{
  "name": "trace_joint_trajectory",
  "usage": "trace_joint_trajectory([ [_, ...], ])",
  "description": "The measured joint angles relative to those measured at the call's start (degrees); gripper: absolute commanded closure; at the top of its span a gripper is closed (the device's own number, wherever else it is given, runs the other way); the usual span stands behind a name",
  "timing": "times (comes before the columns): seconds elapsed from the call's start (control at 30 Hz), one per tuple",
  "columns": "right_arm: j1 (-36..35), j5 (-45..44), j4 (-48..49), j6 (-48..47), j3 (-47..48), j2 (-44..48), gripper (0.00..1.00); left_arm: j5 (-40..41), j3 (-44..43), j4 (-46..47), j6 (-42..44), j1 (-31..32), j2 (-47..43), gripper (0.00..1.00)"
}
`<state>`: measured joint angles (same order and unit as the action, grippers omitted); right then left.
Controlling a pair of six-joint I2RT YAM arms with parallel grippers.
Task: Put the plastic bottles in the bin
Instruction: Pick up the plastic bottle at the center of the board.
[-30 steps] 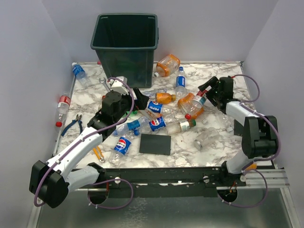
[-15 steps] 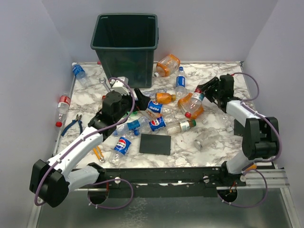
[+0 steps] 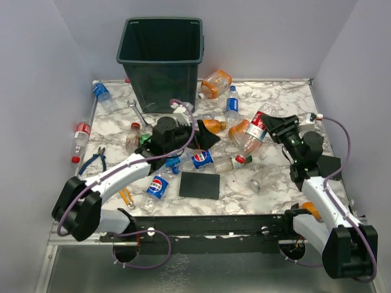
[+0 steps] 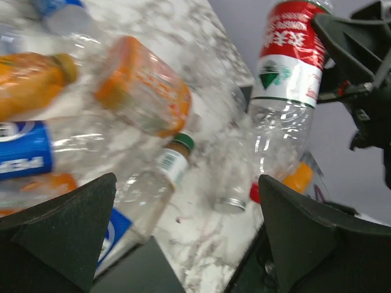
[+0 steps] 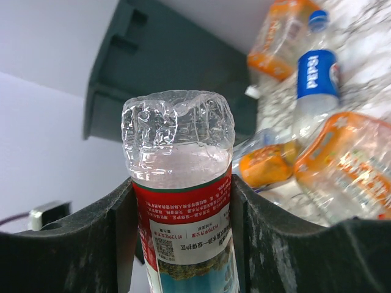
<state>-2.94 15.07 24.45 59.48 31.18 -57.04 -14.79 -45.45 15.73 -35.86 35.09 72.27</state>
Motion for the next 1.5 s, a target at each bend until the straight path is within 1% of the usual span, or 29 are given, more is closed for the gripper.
trace_joint_trajectory([
  [0.1, 0.00, 2.12, 7.67, 4.92, -7.39, 4.66, 0.58, -5.29, -3.41, 1.40, -0.09, 4.28, 5.29, 0.01],
  [0.2, 0.00, 3.52, 13.25, 8.39, -11.76, 6.54, 0.58, -9.99, -6.62, 2.71, -0.15, 8.00, 10.36, 0.01],
  [0.3, 0.00, 4.20, 16.57, 10.05, -13.68, 8.02, 0.58, -14.53, -7.28, 3.67, -0.26, 10.67, 13.09, 0.01],
  [0.43, 0.00, 4.87, 21.27, 11.47, -15.34, 9.86, 0.58, -18.40, -7.26, 3.96, -0.28, 12.70, 14.03, 0.01],
  [0.47, 0.00, 5.01, 22.40, 11.82, -15.67, 9.92, 0.59, -19.21, -7.26, 4.39, -0.24, 13.20, 14.03, 0.03],
  [0.53, 0.00, 5.22, 24.33, 12.66, -16.15, 9.84, 0.59, -20.13, -7.23, 5.03, -0.20, 13.84, 14.03, 0.10],
  [0.63, 0.00, 5.84, 27.04, 13.60, -16.26, 9.27, 0.59, -21.07, -7.08, 5.97, -0.11, 14.32, 14.03, 0.27],
  [0.8, 0.00, 6.69, 29.27, 14.29, -16.26, 8.28, 0.59, -22.34, -6.99, 7.32, 0.09, 14.49, 14.03, 0.51],
  [0.87, 0.00, 7.26, 29.94, 14.40, -16.26, 7.91, 0.59, -22.58, -6.99, 7.58, 0.17, 14.49, 14.10, 0.56],
  [0.9, 0.00, 7.41, 30.01, 14.43, -16.26, 7.78, 0.58, -22.80, -6.99, 7.80, 0.20, 14.49, 14.21, 0.56],
  [0.93, 0.00, 7.74, 30.08, 14.40, -16.26, 7.67, 0.58, -22.97, -6.99, 7.89, 0.28, 14.49, 14.27, 0.55],
  [0.97, 0.00, 8.02, 30.08, 14.38, -16.26, 7.61, 0.58, -23.19, -6.99, 8.00, 0.31, 14.49, 14.36, 0.47],
  [1.0, 0.00, 8.33, 30.05, 14.34, -16.26, 7.58, 0.58, -23.34, -6.99, 8.15, 0.31, 14.51, 14.45, 0.29],
  [1.03, 0.00, 8.52, 30.03, 14.23, -16.26, 7.65, 0.58, -23.43, -6.99, 8.22, 0.33, 14.53, 14.49, 0.17],
  [1.07, 0.00, 8.63, 30.01, 14.21, -16.26, 7.74, 0.58, -23.52, -6.99, 8.26, 0.22, 14.53, 14.51, 0.12],
  [1.1, 0.00, 8.76, 29.99, 14.19, -16.26, 7.89, 0.58, -23.63, -6.99, 8.37, 0.15, 14.53, 14.53, 0.10],
  [1.17, 0.00, 8.96, 30.23, 14.23, -16.26, 8.07, 0.58, -24.04, -6.99, 8.57, 0.04, 14.53, 14.56, 0.10],
  [1.27, 0.00, 9.18, 31.56, 14.93, -16.26, 7.93, 0.59, -24.96, -6.99, 8.66, 0.07, 14.95, 14.84, 0.15],
  [1.3, 0.00, 9.25, 32.52, 15.45, -16.26, 7.76, 0.59, -25.14, -6.99, 8.66, 0.07, 15.10, 14.95, 0.20],
  [1.37, 0.00, 9.51, 34.38, 16.17, -16.26, 7.19, 0.59, -25.70, -6.99, 8.66, 0.02, 15.85, 15.39, 0.33],
  [1.43, 0.00, 9.90, 35.89, 16.87, -16.26, 6.58, 0.59, -25.99, -6.99, 8.63, -0.04, 16.46, 15.87, 0.53],
  [1.5, 0.00, 10.45, 36.85, 17.14, -16.26, 6.08, 0.57, -26.16, -6.99, 8.63, -0.04, 16.76, 16.26, 0.65],
])
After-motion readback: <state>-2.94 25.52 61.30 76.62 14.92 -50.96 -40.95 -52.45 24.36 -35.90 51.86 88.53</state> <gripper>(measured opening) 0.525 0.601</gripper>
